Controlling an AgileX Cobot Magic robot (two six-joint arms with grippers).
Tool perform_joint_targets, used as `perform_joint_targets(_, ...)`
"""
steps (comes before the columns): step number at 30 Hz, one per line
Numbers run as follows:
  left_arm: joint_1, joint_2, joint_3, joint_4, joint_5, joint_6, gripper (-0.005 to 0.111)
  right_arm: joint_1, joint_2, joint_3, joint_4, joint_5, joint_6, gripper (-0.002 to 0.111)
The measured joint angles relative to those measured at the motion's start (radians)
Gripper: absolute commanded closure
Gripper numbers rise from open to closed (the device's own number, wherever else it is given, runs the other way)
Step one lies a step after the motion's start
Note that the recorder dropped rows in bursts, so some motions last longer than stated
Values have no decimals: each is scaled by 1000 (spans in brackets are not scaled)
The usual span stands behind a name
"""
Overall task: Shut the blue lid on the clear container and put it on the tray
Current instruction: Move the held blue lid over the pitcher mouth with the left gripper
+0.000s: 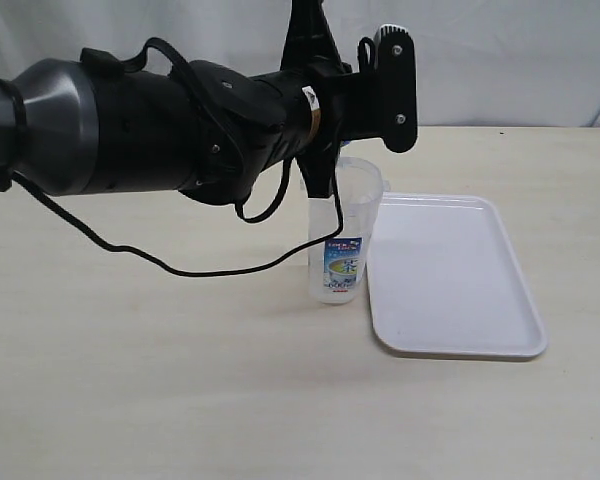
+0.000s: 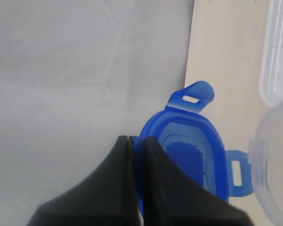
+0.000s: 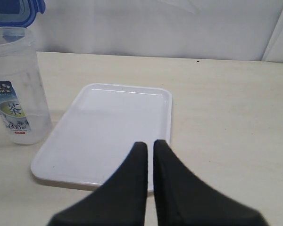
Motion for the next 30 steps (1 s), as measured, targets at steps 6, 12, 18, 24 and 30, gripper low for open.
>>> perform_joint_targets(6, 0, 0, 0, 2, -21, 20, 107, 0, 0, 0, 0, 0, 0, 104)
perform_joint_targets(12, -3, -6, 0, 4, -30, 4, 107, 0, 0, 0, 0, 0, 0, 104)
perform_joint_targets(18, -4, -31, 0, 4, -65, -45, 107, 0, 0, 0, 0, 0, 0, 104)
perform_joint_targets(24, -4, -32, 0, 4, -86, -55, 107, 0, 0, 0, 0, 0, 0, 104)
perform_joint_targets(30, -4, -32, 5, 6, -86, -57, 107, 0, 0, 0, 0, 0, 0, 104)
